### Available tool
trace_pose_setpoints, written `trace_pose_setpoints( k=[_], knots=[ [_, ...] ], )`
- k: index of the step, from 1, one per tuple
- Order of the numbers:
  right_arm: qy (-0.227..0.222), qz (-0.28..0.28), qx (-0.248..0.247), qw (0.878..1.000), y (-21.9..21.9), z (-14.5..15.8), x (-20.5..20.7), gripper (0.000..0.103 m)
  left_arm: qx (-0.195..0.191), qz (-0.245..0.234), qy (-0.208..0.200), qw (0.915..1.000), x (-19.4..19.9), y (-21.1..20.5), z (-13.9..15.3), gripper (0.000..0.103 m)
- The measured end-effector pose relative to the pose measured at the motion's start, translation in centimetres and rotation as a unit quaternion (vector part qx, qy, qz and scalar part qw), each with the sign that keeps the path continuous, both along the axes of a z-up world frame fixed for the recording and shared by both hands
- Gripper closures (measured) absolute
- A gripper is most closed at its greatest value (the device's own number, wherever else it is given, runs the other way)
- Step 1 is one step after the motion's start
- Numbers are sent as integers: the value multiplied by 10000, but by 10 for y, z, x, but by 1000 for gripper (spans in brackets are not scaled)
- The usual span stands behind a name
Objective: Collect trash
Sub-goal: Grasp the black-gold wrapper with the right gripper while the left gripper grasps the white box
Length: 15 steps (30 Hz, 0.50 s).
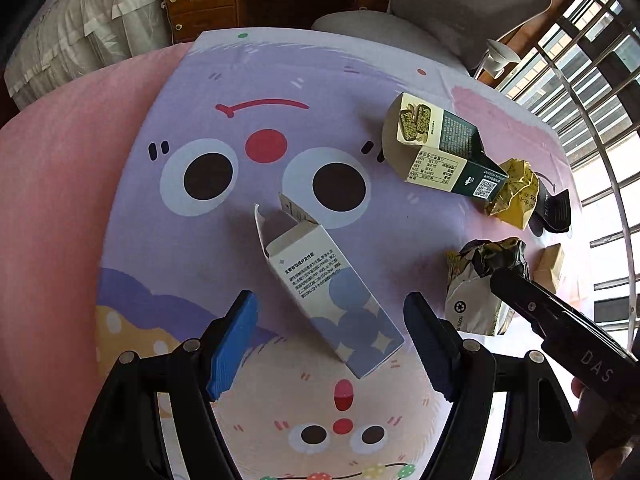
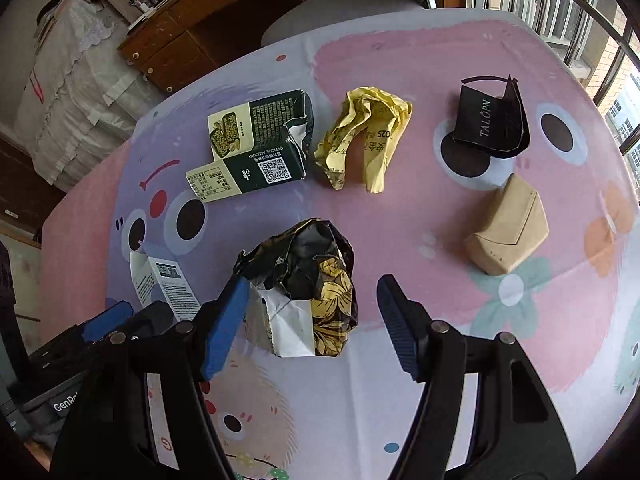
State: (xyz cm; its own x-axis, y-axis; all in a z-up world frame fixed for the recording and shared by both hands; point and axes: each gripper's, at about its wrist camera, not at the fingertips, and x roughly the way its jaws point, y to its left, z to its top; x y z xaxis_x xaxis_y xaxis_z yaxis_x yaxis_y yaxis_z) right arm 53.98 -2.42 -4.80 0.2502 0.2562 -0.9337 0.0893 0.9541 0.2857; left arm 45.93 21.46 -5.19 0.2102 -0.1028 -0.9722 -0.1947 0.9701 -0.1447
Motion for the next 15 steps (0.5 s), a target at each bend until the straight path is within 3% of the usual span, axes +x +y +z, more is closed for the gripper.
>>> trace_pose_setpoints(
  k=[7,9,15],
  knots=[
    [146,36,170,9997,16,-25,10,40,-106,229,315,9992,9,11,-24,27],
    [123,16,66,9999,19,-30,10,51,-92,287,408,9987,9,14,-29,28],
    [-29,-46,112,9999,16,-25,3,60,284,284,407,9984,4,13,-31,65]
  ],
)
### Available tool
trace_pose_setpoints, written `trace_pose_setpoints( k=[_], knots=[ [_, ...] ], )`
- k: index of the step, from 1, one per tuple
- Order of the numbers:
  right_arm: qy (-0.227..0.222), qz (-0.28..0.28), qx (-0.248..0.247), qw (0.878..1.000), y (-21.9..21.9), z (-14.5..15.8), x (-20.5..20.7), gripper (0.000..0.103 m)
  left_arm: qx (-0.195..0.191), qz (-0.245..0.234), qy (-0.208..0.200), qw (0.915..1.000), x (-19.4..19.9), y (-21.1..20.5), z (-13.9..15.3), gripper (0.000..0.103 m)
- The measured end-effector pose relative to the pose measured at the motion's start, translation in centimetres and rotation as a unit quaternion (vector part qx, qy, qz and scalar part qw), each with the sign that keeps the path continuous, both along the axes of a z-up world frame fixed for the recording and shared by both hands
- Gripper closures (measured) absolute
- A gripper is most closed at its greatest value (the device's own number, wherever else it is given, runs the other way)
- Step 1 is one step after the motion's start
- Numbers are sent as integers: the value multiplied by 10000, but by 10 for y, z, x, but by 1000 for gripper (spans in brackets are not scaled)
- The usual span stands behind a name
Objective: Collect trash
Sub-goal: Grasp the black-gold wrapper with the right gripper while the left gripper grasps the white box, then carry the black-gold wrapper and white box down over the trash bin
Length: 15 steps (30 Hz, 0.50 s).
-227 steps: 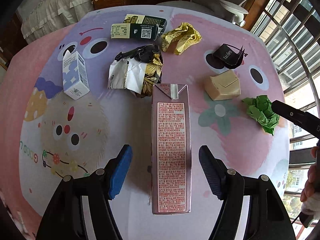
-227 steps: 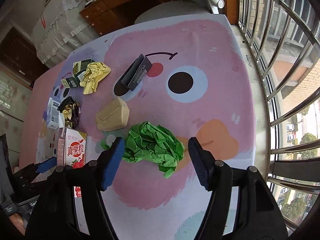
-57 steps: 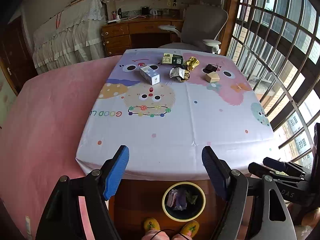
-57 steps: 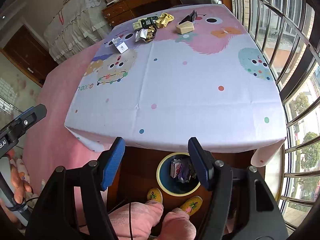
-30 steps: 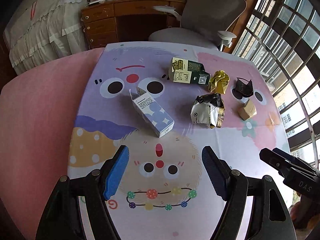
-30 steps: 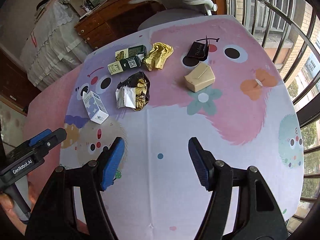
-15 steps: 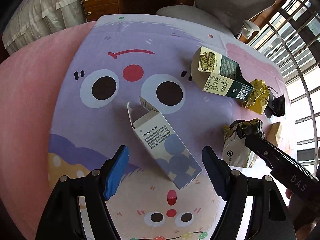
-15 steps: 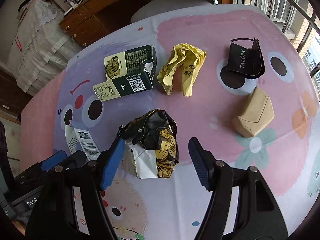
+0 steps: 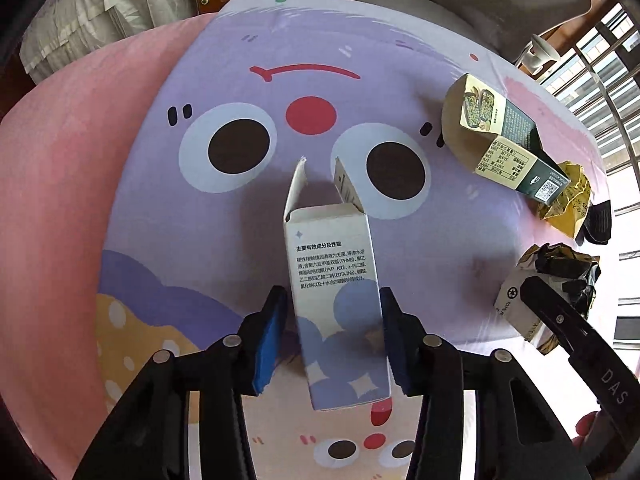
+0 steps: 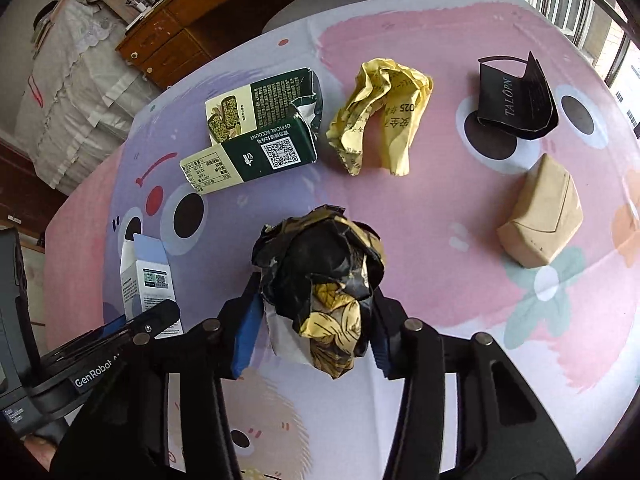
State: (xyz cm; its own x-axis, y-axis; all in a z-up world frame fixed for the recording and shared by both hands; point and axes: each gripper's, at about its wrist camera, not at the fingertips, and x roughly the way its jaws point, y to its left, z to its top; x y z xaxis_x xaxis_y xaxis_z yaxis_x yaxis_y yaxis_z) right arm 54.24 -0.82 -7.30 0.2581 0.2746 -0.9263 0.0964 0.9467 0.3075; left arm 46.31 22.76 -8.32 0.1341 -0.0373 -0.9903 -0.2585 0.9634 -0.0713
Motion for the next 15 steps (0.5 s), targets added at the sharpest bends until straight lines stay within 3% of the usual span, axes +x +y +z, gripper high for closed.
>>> trace_pose_setpoints(
  k=[3,8,15],
  knots=[
    [-95,9,67,9999,-5,8,-9,62,-11,-129,-162,9998,-8,-6,7,67],
    [-243,82,149,9996,-16,26,-34,62,296,-400,-531,9973,-31,-23,33,67],
    [-552,328,283,9975,-31,65,-92,62,480,-538,-1042,9919,-94,-53,87,67]
  ],
)
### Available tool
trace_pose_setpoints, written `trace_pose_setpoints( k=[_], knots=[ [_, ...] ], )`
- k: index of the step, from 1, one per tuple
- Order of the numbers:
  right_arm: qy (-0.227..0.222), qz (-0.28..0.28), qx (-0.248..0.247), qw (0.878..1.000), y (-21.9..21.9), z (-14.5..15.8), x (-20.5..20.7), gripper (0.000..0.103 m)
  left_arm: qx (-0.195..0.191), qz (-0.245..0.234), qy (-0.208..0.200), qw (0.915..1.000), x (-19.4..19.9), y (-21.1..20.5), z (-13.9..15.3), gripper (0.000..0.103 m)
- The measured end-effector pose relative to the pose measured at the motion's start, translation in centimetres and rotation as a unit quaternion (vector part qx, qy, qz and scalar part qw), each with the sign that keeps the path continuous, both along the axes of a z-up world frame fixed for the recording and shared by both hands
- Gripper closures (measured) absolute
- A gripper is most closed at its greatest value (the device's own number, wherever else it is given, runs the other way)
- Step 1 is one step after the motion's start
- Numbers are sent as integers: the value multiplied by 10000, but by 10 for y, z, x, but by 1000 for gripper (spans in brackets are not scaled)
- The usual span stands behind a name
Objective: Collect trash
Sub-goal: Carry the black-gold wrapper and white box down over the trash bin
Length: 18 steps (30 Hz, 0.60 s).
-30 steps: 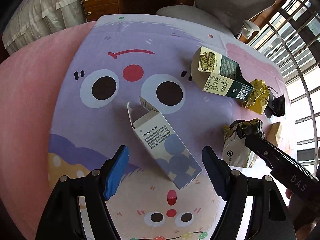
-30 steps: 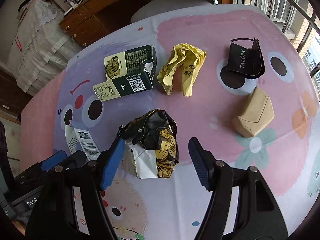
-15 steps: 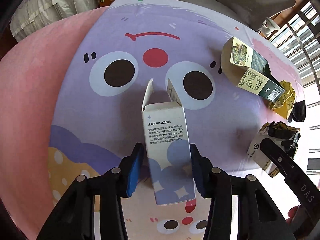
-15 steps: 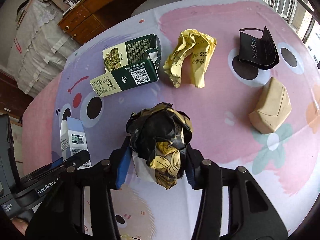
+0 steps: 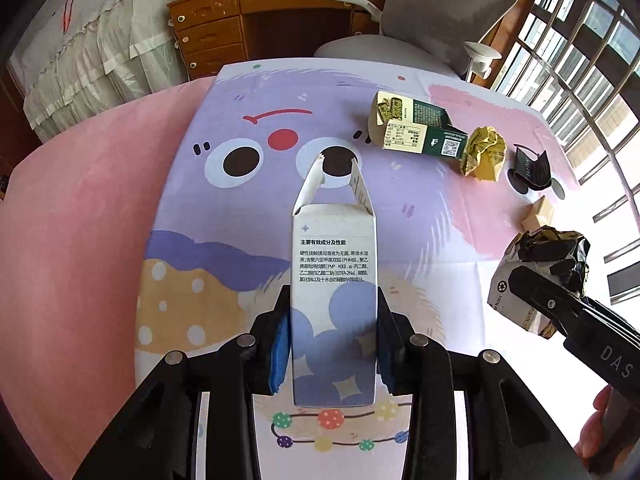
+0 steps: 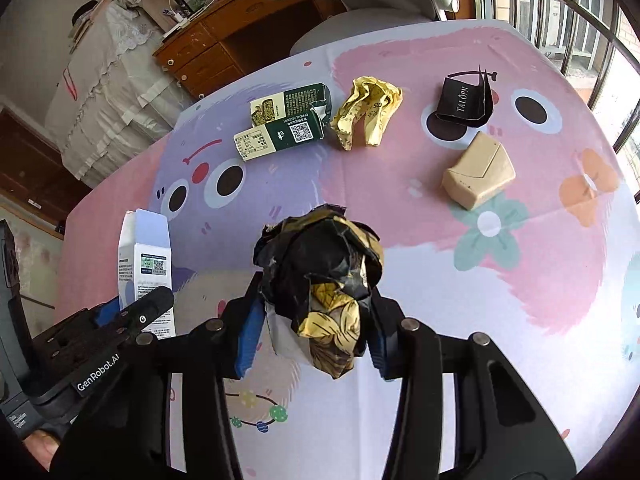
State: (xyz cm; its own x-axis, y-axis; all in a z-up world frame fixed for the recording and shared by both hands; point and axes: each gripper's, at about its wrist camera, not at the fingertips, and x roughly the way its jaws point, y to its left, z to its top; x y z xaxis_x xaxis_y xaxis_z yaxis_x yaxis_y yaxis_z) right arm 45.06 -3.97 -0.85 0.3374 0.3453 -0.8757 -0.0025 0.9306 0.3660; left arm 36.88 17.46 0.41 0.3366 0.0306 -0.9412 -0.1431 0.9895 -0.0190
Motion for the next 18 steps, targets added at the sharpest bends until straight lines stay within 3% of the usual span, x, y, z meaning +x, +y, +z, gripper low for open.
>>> trace_pose_setpoints(
  k=[8,14,18],
  knots=[
    [-344,486,203,9980,-42,53,-110,62,96,108,-580,9982,-126,-59,68,67],
    [-511,807,257,9951,-79,80,-201,62,116,210,-828,9963,-220,-111,92,67],
    [-473,1011,219,9935,-100,84,-260,62,57,210,-797,9966,-282,-141,93,67]
  ],
)
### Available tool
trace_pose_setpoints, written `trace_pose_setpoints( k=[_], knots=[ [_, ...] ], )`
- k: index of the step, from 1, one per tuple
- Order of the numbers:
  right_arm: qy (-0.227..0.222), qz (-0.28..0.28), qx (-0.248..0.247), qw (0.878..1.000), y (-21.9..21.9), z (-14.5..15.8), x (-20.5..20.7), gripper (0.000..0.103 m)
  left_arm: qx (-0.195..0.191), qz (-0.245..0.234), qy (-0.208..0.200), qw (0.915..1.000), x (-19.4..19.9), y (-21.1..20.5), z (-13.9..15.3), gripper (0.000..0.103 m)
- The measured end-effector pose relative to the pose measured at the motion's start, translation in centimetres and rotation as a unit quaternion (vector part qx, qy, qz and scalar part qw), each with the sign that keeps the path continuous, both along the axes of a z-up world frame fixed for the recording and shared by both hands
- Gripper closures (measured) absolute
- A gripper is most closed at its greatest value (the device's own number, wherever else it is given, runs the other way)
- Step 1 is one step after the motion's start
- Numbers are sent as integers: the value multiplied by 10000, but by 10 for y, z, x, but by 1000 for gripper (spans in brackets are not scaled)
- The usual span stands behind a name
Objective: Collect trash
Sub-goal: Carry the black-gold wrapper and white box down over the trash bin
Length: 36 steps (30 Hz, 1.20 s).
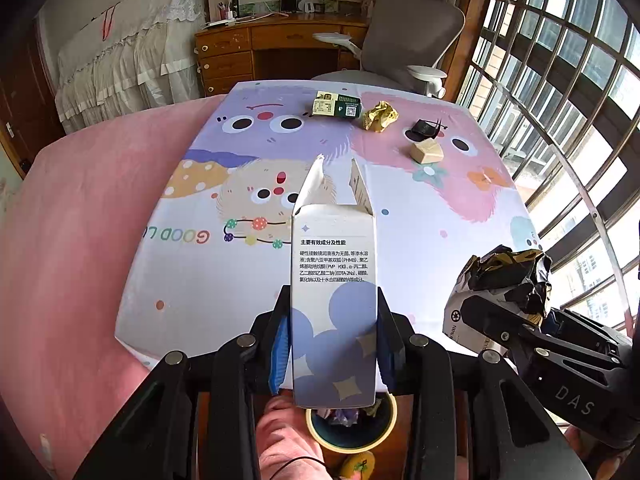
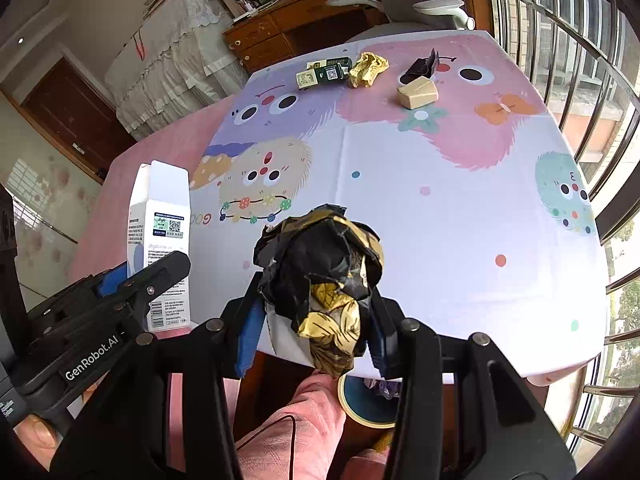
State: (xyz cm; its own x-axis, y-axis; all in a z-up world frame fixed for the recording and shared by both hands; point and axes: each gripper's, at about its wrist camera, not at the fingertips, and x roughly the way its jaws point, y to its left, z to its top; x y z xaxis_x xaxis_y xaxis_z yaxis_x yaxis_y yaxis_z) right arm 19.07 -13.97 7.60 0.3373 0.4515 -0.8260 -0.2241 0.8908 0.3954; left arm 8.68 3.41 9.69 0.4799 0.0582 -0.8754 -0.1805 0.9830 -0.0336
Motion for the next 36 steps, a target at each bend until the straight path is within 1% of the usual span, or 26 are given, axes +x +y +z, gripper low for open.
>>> trace_pose_setpoints(
  k=[3,6,11,14,19,23,26,29,32,36],
  knots=[
    [77,133,-105,9998,-14,-6,-41,62,65,-128,141,9998,-38,-21,-8,67],
    [281,118,-100,9995,-28,-20,-76,62,86,-294,341,9989,-71,-38,-19,67],
    [577,14,-200,9981,-46,-52,-123,62,124,-539,620,9965,-105,-55,-42,67],
    [852,-86,-274,9959,-55,-79,-142,62,147,-676,829,9942,-118,-61,-63,67],
    [1287,-270,-435,9904,-61,-129,-163,62,149,-940,1131,9890,-138,-67,-102,67],
    [1541,-368,-573,9857,-59,-171,-175,62,-55,-1077,1265,9861,-149,-69,-139,67],
    [1733,-490,-658,9814,-58,-205,-185,62,-122,-1150,1307,9847,-156,-69,-168,67],
    [1898,-622,-709,9773,-57,-237,-191,62,-229,-1196,1431,9822,-159,-66,-200,67],
    [1981,-693,-778,9746,-55,-264,-194,62,-319,-1221,1543,9799,-157,-62,-230,67],
    [2020,-776,-818,9729,-50,-290,-191,61,-406,-1236,1666,9774,-155,-55,-265,67]
  ],
)
